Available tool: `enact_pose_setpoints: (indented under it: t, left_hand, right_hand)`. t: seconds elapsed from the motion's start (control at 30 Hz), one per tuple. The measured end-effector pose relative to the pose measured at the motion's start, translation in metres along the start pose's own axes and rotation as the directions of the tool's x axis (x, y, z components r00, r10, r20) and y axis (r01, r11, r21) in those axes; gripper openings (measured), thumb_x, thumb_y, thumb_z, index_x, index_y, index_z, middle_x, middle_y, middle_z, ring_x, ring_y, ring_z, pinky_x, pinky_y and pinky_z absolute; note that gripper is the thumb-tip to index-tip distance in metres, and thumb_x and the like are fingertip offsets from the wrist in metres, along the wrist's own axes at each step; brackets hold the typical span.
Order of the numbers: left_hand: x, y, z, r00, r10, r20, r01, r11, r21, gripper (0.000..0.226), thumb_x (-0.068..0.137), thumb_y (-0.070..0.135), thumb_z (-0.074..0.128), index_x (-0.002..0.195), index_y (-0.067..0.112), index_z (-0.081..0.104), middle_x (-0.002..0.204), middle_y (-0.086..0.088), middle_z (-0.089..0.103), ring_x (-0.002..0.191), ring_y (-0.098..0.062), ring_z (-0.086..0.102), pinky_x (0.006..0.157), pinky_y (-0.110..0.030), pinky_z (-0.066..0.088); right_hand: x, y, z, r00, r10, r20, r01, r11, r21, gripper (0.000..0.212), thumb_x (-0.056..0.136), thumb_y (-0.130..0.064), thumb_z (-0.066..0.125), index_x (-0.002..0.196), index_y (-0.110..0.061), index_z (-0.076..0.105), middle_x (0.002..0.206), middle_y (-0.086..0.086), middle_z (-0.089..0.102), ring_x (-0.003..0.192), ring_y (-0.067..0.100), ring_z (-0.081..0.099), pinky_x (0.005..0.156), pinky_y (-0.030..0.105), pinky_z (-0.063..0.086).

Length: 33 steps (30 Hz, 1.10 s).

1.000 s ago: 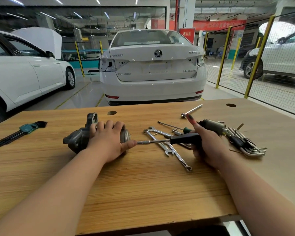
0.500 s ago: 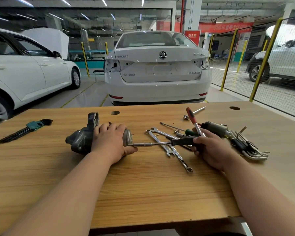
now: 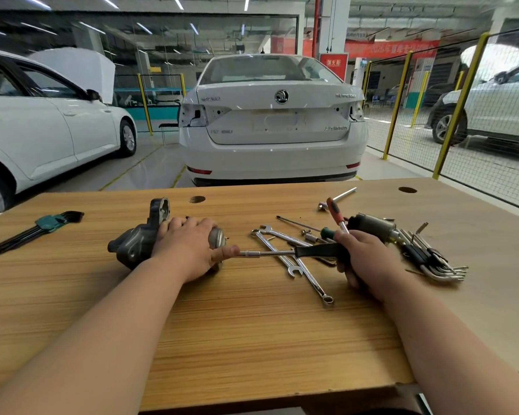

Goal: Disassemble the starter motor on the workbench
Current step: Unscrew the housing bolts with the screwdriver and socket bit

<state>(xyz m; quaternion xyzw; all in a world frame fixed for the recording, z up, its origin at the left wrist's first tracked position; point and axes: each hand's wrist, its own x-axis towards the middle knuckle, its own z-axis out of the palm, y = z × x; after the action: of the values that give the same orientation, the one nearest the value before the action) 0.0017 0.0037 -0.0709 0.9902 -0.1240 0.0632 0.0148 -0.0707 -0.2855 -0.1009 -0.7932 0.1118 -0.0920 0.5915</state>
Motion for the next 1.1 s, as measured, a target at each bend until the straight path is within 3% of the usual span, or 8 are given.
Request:
enact_pose_setpoints:
  t: [0.17, 0.43, 0.5, 0.6, 0.73, 0.87, 0.97, 1.1]
  left_hand:
    - [0.004, -0.003, -0.001, 0.999, 0.008, 0.047, -0.007, 1.0, -0.01, 0.086, 0.069, 0.087, 0.027, 0.139, 0.037, 0.033, 0.144, 0.0, 0.038, 0.13, -0.029, 0.027, 0.109, -0.045, 0.014]
    - [0.009, 0.002, -0.011, 0.988, -0.069, 0.138, 0.083, 0.991, -0.101, 0.054, 0.094, 0.062, 0.027, 0.142, 0.037, 0.034, 0.151, -0.002, 0.031, 0.138, -0.03, 0.017, 0.11, -0.048, 0.009]
    - [0.009, 0.004, -0.015, 0.983, -0.074, 0.166, 0.094, 0.989, -0.114, 0.053, 0.094, 0.061, 0.03, 0.142, 0.039, 0.033, 0.152, -0.003, 0.03, 0.139, -0.031, 0.015, 0.111, -0.048, 0.008]
    - [0.008, 0.005, -0.018, 0.981, -0.053, 0.186, 0.085, 0.982, -0.168, 0.045, 0.096, 0.056, 0.033, 0.14, 0.047, 0.033, 0.153, -0.001, 0.029, 0.139, -0.032, 0.015, 0.11, -0.048, 0.007]
    - [0.007, 0.007, -0.016, 0.982, -0.036, 0.188, 0.074, 0.977, -0.2, 0.037, 0.098, 0.053, 0.032, 0.134, 0.057, 0.035, 0.153, 0.004, 0.029, 0.137, -0.032, 0.014, 0.109, -0.048, 0.006]
    - [0.008, 0.006, -0.016, 0.975, -0.046, 0.217, 0.092, 0.974, -0.207, 0.052, 0.086, 0.074, 0.032, 0.133, 0.053, 0.039, 0.153, 0.003, 0.027, 0.139, -0.032, 0.01, 0.109, -0.05, 0.006]
    - [0.008, 0.008, -0.018, 0.975, -0.038, 0.218, 0.072, 0.986, -0.151, 0.075, 0.069, 0.089, 0.037, 0.134, 0.051, 0.036, 0.151, 0.002, 0.028, 0.137, -0.031, 0.014, 0.106, -0.049, 0.01]
    - [0.007, 0.01, -0.016, 0.978, -0.047, 0.206, 0.076, 0.988, -0.137, 0.078, 0.065, 0.089, 0.045, 0.132, 0.051, 0.035, 0.149, 0.003, 0.03, 0.137, -0.03, 0.014, 0.108, -0.049, 0.007]
  right_hand:
    - [0.0, 0.0, 0.0, 0.997, 0.005, 0.073, -0.021, 0.975, 0.223, 0.011, 0.098, -0.018, 0.056, 0.107, -0.014, 0.06, 0.088, 0.013, 0.062, 0.047, 0.017, 0.055, 0.047, 0.029, 0.046]
    - [0.006, 0.002, -0.001, 0.978, 0.108, 0.177, -0.193, 0.784, 0.59, 0.026, 0.092, 0.0, 0.051, 0.11, -0.015, 0.062, 0.111, 0.016, 0.062, 0.088, 0.026, 0.061, 0.065, 0.033, 0.047]
    - [0.005, 0.001, 0.0, 0.985, 0.1, 0.142, -0.162, 0.827, 0.539, 0.016, 0.096, -0.013, 0.053, 0.109, -0.015, 0.063, 0.106, 0.014, 0.066, 0.082, 0.025, 0.065, 0.064, 0.033, 0.048]
    - [-0.001, -0.001, -0.001, 1.0, 0.007, 0.027, -0.01, 0.993, 0.115, 0.022, 0.1, -0.041, 0.047, 0.111, -0.027, 0.06, 0.094, 0.009, 0.07, 0.064, 0.024, 0.068, 0.063, 0.037, 0.051]
    - [-0.005, -0.004, -0.003, 0.999, -0.052, -0.015, 0.05, 0.989, -0.137, 0.032, 0.1, -0.051, 0.041, 0.1, -0.027, 0.061, 0.061, 0.002, 0.061, 0.044, 0.014, 0.051, 0.051, 0.032, 0.042]
    - [-0.007, -0.004, -0.005, 0.997, -0.077, 0.02, 0.079, 0.995, -0.067, 0.012, 0.098, -0.04, 0.053, 0.106, -0.034, 0.06, 0.076, 0.004, 0.065, 0.051, 0.014, 0.056, 0.055, 0.033, 0.046]
    - [-0.005, -0.003, -0.007, 0.997, -0.053, 0.053, 0.046, 0.989, 0.141, 0.028, 0.097, -0.025, 0.059, 0.124, -0.031, 0.056, 0.096, 0.012, 0.065, 0.064, 0.018, 0.058, 0.068, 0.036, 0.05]
    - [-0.005, -0.005, -0.006, 0.991, 0.007, 0.136, -0.05, 0.947, 0.316, 0.043, 0.091, 0.002, 0.057, 0.126, -0.024, 0.056, 0.113, 0.017, 0.057, 0.079, 0.024, 0.053, 0.069, 0.036, 0.047]
